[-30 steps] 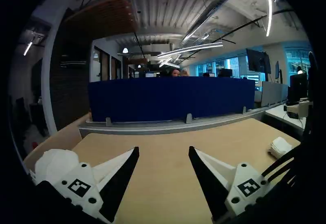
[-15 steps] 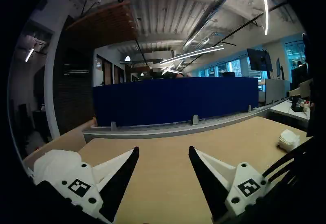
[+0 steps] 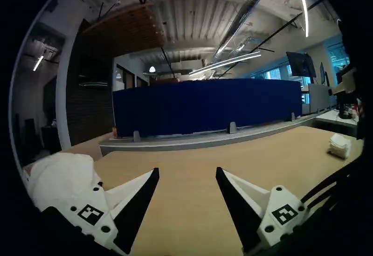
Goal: Fold towel
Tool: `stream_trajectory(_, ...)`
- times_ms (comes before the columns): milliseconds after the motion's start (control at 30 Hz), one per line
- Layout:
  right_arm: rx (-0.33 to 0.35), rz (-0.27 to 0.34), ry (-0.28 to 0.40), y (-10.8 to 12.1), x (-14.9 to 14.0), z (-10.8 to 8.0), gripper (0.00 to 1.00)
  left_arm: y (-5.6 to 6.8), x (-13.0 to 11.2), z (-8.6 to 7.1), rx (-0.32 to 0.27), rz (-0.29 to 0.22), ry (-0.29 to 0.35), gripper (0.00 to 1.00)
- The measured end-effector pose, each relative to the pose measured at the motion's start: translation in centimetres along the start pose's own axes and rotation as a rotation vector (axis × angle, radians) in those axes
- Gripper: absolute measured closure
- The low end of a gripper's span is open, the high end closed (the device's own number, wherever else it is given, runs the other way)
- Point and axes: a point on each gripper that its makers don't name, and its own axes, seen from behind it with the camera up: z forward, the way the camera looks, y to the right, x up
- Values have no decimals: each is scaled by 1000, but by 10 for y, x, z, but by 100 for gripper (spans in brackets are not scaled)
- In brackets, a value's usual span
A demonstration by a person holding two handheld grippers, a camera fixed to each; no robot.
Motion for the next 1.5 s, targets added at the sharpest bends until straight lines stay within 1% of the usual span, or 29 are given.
stream_trajectory(200, 13, -4, -1, -10, -9, 6, 0, -9, -22, 5, 19, -1, 0, 10)
stream_trajectory(300, 23, -8, -10, -15, -14, 7, 0, -11, -29, 7, 27, -13, 6, 10)
stream_trajectory(433, 26, -10, -12, -17, -15, 8, 0, -14, -31, 7, 42, -45, 23, 10)
stream_trajectory(600, 29, -10, -12, -17, -15, 10, 0, -19, -30, 6, 61, -65, 30, 10)
stream_trajectory(700, 30, -9, -12, -17, -14, 10, 0, -20, -29, 5, 61, -73, 38, 10)
stream_trajectory(900, 34, -6, -11, -15, -14, 11, 0, -19, -29, 4, 54, -77, 44, 10)
stream_trajectory(1100, 30, -7, -17, -13, -19, 12, 0, -21, -29, 4, 56, -76, 44, 10)
stream_trajectory(1267, 25, 1, -4, -8, -18, 11, 0, -21, -29, 4, 56, -78, 44, 10)
stream_trajectory(1400, 17, 8, 15, -1, -11, 8, 0, -20, -29, 4, 56, -78, 44, 10)
stream_trajectory(1500, 7, 9, 33, 10, -4, 5, 0, -20, -29, 4, 56, -78, 44, 9)
